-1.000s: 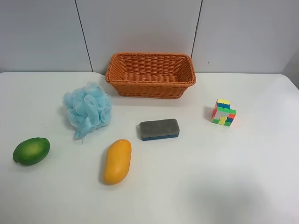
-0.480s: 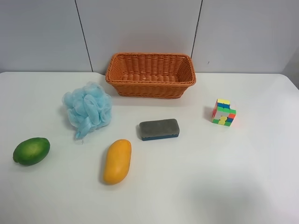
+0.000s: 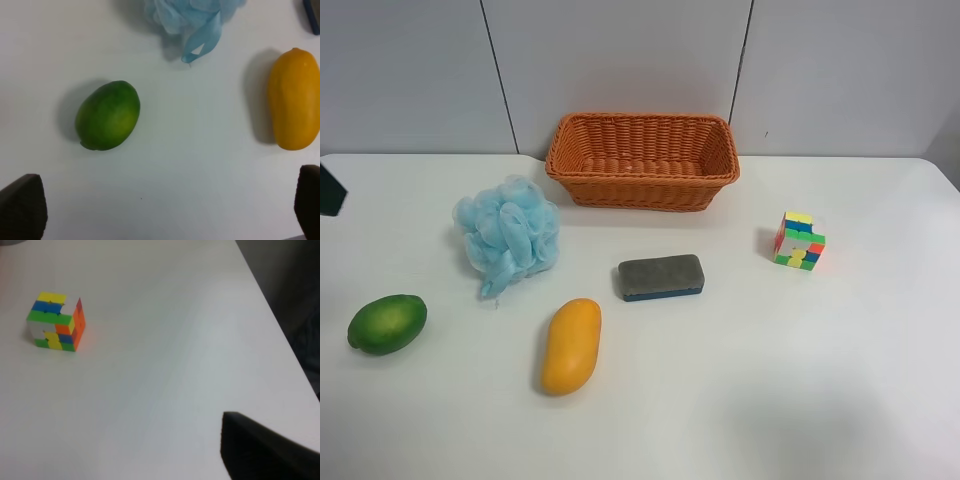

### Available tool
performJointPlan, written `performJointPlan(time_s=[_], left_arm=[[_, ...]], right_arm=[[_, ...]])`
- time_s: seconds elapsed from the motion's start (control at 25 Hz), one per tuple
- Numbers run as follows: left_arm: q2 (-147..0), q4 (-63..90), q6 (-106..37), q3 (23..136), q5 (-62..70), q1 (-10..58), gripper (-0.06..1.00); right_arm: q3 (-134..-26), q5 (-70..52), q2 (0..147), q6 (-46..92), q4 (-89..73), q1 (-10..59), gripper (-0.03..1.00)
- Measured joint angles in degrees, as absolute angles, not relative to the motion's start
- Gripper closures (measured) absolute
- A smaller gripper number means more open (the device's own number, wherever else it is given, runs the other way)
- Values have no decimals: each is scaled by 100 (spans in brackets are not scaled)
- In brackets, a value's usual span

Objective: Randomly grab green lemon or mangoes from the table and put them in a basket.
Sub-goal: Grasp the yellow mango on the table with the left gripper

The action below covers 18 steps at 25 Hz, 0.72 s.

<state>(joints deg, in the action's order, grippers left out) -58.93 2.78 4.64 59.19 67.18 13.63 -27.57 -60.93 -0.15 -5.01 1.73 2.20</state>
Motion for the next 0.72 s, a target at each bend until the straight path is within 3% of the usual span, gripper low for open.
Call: performJointPlan(time_s=[0.48,0.72], left_arm=[[-8019,178,2319,6041,5814,3191,-5],[-8952,258,2886,6041,5196,3636,-5]], right_arm=[[-2757,-6093,-15,-501,137,220,-2],[-2757,-6093,-15,-501,137,220,-2]])
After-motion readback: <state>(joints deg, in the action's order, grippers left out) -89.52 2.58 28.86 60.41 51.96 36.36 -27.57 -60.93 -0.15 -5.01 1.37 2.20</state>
